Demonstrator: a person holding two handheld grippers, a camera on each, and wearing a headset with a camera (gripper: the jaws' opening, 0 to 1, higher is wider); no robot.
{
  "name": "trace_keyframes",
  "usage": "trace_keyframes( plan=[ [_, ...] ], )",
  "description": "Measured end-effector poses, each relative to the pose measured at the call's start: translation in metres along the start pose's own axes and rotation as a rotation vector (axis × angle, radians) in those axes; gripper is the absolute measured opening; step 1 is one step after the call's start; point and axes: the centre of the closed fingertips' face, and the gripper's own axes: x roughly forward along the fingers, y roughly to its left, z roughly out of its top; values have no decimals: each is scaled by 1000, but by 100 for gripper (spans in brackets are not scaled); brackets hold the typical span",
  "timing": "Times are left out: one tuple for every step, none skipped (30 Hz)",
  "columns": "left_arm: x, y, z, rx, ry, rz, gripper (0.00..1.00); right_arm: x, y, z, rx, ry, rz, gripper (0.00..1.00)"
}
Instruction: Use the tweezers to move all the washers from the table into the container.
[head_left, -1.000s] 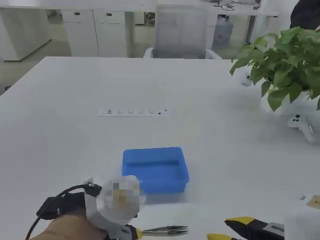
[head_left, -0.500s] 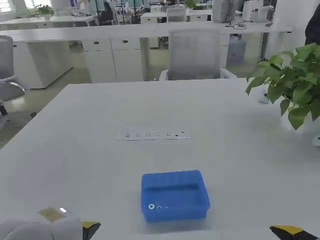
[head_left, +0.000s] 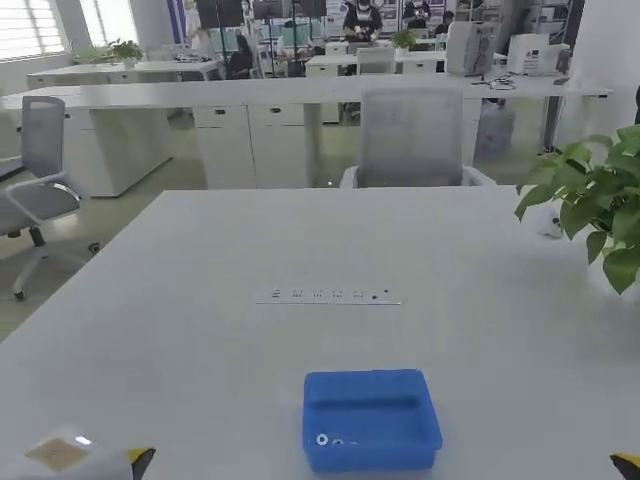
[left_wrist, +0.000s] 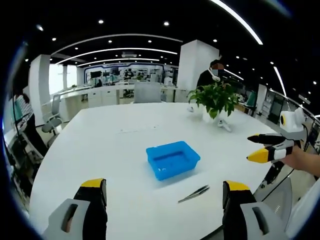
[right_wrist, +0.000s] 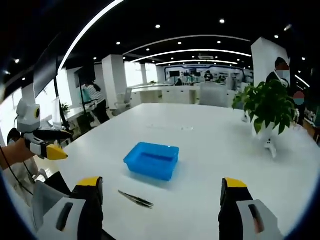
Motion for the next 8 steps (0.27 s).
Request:
trace_keyframes(
  plan=[
    [0, 0, 0, -1, -1, 1, 99, 0, 0, 3, -1, -10, -2, 98],
    [0, -1, 1, -1, -5, 2, 99, 0, 1, 3, 3, -9, 1, 98],
    [0, -2, 2, -2, -6, 3, 99, 0, 1, 4, 5, -13, 0, 99],
    [0, -2, 2, -1, -9, 4, 99, 0, 2, 5, 9, -19, 0, 99],
    [0, -3, 3, 0, -10, 4, 99, 0, 3, 6, 11, -23, 2, 99],
    [-1, -4, 3, 3, -11, 4, 99, 0, 4, 7, 14, -26, 4, 99],
    [-1, -4, 4, 5, -12, 5, 99, -1, 4, 6, 14, -25, 3, 99],
    [-1, -3, 4, 6, -14, 7, 99, -1, 4, 5, 11, -21, 1, 99]
  ],
)
